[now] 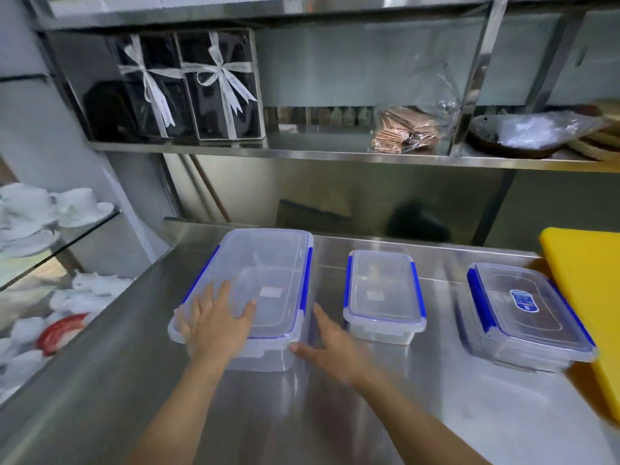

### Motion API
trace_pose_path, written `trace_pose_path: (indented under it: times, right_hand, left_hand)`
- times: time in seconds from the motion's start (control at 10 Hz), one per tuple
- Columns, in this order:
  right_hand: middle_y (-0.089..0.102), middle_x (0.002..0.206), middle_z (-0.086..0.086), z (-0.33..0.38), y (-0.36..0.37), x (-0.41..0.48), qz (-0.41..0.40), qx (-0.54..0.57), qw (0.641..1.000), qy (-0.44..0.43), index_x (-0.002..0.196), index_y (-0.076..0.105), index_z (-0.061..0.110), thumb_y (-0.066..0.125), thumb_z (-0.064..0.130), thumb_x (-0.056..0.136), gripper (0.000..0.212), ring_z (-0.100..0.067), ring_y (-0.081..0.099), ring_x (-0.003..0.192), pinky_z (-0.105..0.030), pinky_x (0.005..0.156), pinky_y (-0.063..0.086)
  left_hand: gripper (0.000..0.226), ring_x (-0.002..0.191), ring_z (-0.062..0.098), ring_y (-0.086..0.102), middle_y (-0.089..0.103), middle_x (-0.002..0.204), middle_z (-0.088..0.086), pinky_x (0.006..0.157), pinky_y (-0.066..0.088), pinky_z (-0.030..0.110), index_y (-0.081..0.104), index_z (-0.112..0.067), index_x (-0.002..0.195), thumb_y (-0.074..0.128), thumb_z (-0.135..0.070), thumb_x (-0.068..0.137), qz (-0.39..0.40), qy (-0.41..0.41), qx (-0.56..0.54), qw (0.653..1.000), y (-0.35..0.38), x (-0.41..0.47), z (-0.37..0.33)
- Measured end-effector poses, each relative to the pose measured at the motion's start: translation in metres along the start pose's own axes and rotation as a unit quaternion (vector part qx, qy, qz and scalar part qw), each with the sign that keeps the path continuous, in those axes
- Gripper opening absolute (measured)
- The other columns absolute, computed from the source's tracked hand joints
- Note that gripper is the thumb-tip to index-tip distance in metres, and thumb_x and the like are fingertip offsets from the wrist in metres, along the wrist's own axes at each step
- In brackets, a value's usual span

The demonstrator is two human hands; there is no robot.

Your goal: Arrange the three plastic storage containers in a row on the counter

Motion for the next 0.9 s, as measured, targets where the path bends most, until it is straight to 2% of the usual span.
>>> trace_pose_path:
  times: [0.1,0.2,0.4,0.6,0.7,0.8,0.9]
  right_hand:
    - [0.03,0.148,0.013,0.016,0.042,0.006,0.038,0.001,0.999,-0.003,0.145,0.013,0.023,0.059,0.045,0.084,0.079,-0.01,0.032,0.136,-0.019,0.108,0.026]
    - [0.014,0.158,0.002,0.017,0.064,0.012,0.032,-0.016,0.999,0.006,0.147,0.005,0.024,0.051,0.051,0.086,0.081,-0.016,0.021,0.143,-0.039,0.117,0.025]
    - [0.013,0.158,-0.002,0.014,0.057,0.02,0.016,-0.052,0.998,0.029,0.147,-0.001,0.018,0.049,0.036,0.092,0.076,-0.023,0.029,0.14,-0.035,0.113,0.031]
    - [0.012,0.158,0.001,0.019,0.055,0.018,0.016,-0.07,0.996,0.048,0.147,-0.002,0.022,0.057,0.034,0.088,0.083,-0.022,0.033,0.138,-0.036,0.112,0.033]
    - [0.032,0.15,-0.004,0.02,0.037,0.013,0.02,-0.102,0.993,0.063,0.145,0.016,0.023,0.058,0.034,0.086,0.073,-0.025,0.039,0.132,-0.036,0.108,0.035]
    - [0.05,0.138,-0.005,0.036,0.007,0.0,0.028,-0.138,0.988,0.067,0.134,0.04,0.023,0.057,0.036,0.087,0.051,-0.025,0.051,0.121,-0.034,0.097,0.042]
    - [0.058,0.128,-0.005,0.065,-0.031,-0.019,-0.014,-0.161,0.985,0.054,0.125,0.049,0.019,0.056,0.035,0.089,0.04,-0.023,0.056,0.106,-0.03,0.087,0.043]
  left_hand:
    - [0.069,0.146,0.019,-0.004,0.002,0.16,-0.001,0.116,-0.004,0.051,0.011,-0.036,0.146,0.027,-0.067,0.087,0.069,-0.027,0.026,0.997,0.003,-0.004,0.038]
    - [0.068,0.145,0.018,-0.01,-0.002,0.16,-0.001,0.116,-0.008,0.049,0.009,-0.035,0.146,0.024,-0.067,0.087,0.086,-0.007,0.012,0.996,0.007,-0.005,0.05]
    - [0.068,0.144,0.018,-0.014,-0.006,0.16,0.0,0.115,-0.011,0.048,0.009,-0.035,0.146,0.023,-0.067,0.088,0.101,0.009,0.014,0.995,0.01,0.005,0.041]
    - [0.068,0.145,0.02,-0.012,-0.003,0.16,0.002,0.115,-0.009,0.05,0.01,-0.034,0.147,0.022,-0.066,0.088,0.089,0.017,0.016,0.996,0.011,0.007,0.045]
    - [0.067,0.145,0.022,-0.011,-0.002,0.16,0.004,0.115,-0.008,0.051,0.011,-0.032,0.147,0.021,-0.065,0.089,0.096,0.026,0.017,0.995,0.01,0.008,0.042]
    - [0.069,0.145,0.025,-0.008,-0.001,0.16,0.006,0.116,-0.005,0.051,0.01,-0.029,0.147,0.021,-0.065,0.089,0.118,0.032,0.04,0.992,0.007,0.008,0.041]
    - [0.072,0.145,0.027,0.003,0.011,0.159,0.007,0.118,0.0,0.047,0.015,-0.024,0.147,0.027,-0.065,0.088,0.097,0.08,0.033,0.992,-0.01,0.016,0.024]
Point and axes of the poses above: each hand's wrist, its own x-axis towards the middle knuckle, its own y-axis out of the palm, z = x × y, the point moved 5 cm from there along x, towards the middle knuckle
